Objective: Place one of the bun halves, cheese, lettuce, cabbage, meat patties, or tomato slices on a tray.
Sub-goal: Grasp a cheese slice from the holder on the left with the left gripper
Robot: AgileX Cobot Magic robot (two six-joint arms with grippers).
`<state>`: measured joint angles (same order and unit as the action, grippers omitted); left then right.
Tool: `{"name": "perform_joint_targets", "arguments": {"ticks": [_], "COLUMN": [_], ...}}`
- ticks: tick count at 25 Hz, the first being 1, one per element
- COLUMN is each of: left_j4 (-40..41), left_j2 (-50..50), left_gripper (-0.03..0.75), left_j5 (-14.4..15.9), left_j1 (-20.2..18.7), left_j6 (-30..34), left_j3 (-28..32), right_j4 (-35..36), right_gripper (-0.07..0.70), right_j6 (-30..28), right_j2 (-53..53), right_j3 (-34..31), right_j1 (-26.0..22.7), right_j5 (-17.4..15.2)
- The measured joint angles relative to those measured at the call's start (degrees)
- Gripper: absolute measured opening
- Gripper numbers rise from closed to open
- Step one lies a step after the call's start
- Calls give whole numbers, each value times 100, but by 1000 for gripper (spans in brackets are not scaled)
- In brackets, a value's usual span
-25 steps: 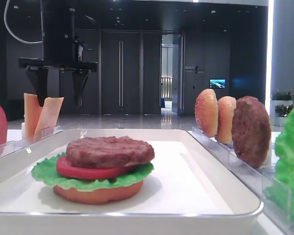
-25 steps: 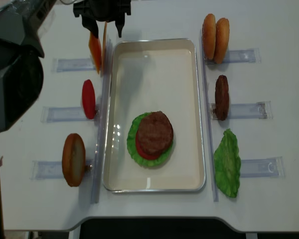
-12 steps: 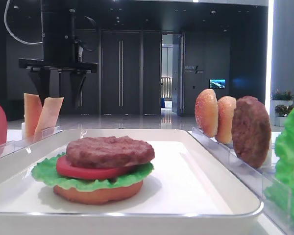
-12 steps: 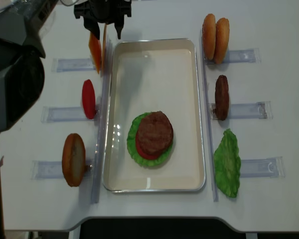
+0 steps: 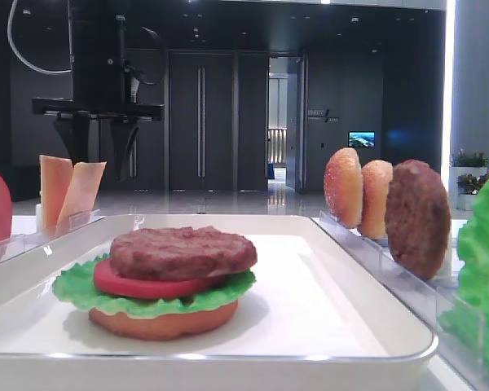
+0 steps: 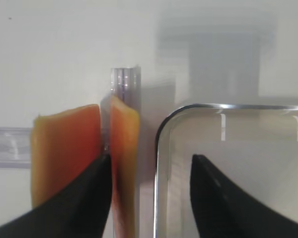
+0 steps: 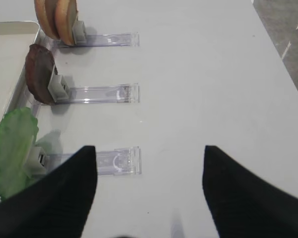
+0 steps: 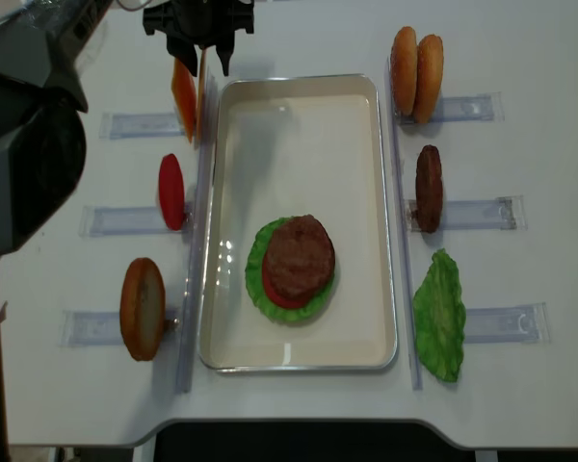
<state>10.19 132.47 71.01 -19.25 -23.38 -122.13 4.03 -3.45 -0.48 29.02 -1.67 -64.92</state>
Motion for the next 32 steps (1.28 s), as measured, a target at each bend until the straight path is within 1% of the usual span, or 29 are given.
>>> {"name": "perform_joint_targets", "arguments": {"ticks": [6,13,19,32], "left_j4": [-305,-294,-294,-299], "left_j2": [2,2,7,96], "left_gripper": [377,377,377,377], "left_j5": [0,0,0,0], "left_j1": [58,69,69,69], "left_j6": [5,5,299,339], "left_j3": [0,0,0,0], "right_j4": [0,0,0,0], "right_gripper": [440,440,440,440], "right_j6": [0,0,0,0], "right_j2": [0,0,0,0], "right_j3": [0,0,0,0], "right_j1": [0,0,0,0], "right_j5": [0,0,0,0]}}
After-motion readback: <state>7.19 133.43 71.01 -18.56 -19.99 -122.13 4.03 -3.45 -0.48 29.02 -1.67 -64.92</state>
